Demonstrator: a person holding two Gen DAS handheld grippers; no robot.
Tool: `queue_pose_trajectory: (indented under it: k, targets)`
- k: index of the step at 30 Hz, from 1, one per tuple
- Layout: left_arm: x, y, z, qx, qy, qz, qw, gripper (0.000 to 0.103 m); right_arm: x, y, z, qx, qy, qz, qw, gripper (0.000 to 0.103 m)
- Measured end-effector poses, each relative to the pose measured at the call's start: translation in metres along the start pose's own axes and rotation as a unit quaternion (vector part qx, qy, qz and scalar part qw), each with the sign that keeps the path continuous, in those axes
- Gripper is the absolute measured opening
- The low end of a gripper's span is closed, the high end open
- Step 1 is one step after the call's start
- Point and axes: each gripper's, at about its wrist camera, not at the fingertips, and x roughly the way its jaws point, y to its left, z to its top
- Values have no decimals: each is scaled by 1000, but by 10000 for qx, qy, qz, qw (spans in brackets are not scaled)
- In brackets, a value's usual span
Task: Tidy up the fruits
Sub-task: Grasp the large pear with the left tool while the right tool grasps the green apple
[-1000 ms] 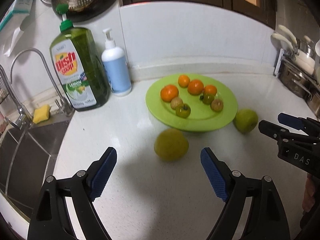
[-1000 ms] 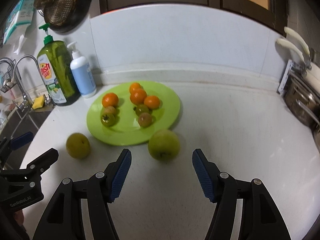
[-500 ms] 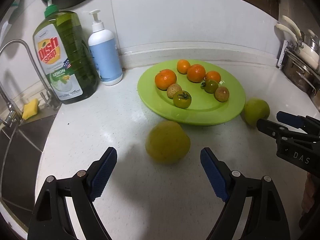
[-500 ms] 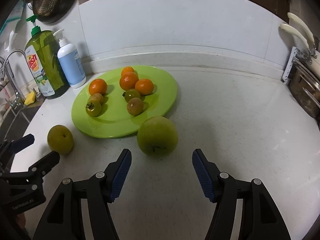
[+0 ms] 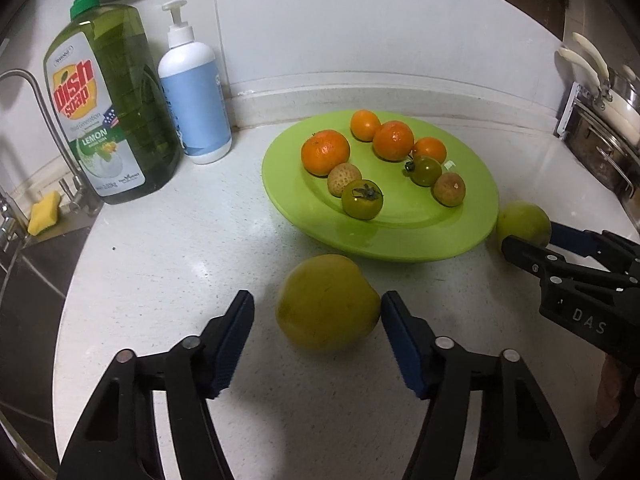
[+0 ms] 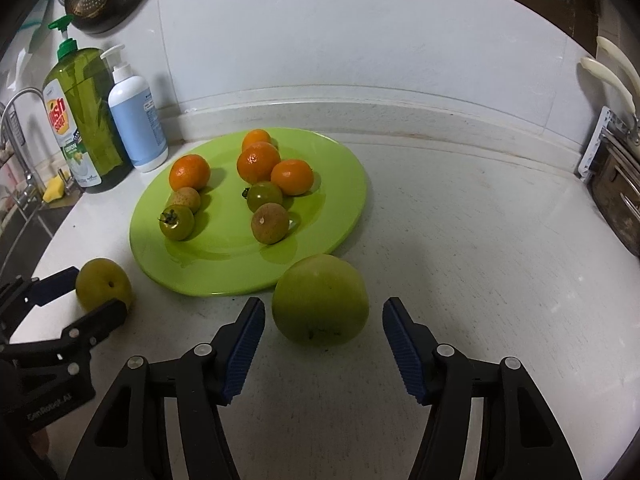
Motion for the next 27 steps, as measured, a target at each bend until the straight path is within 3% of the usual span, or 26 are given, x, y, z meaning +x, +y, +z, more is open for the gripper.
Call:
queue_pose_trajectory:
  k: [4,16,27]
  targets:
    - [3,0,0,-11,76,-139,9999,53,4,0,0,11,70,44,10000,53]
    - [5,-3,3,66,77,-160,9998,52,6,0,0,36,52,27,10000,50]
    - [-22,-12,1,112,-48,-341,9993,52,-14,-2,-3,178,-67,182,9997,50]
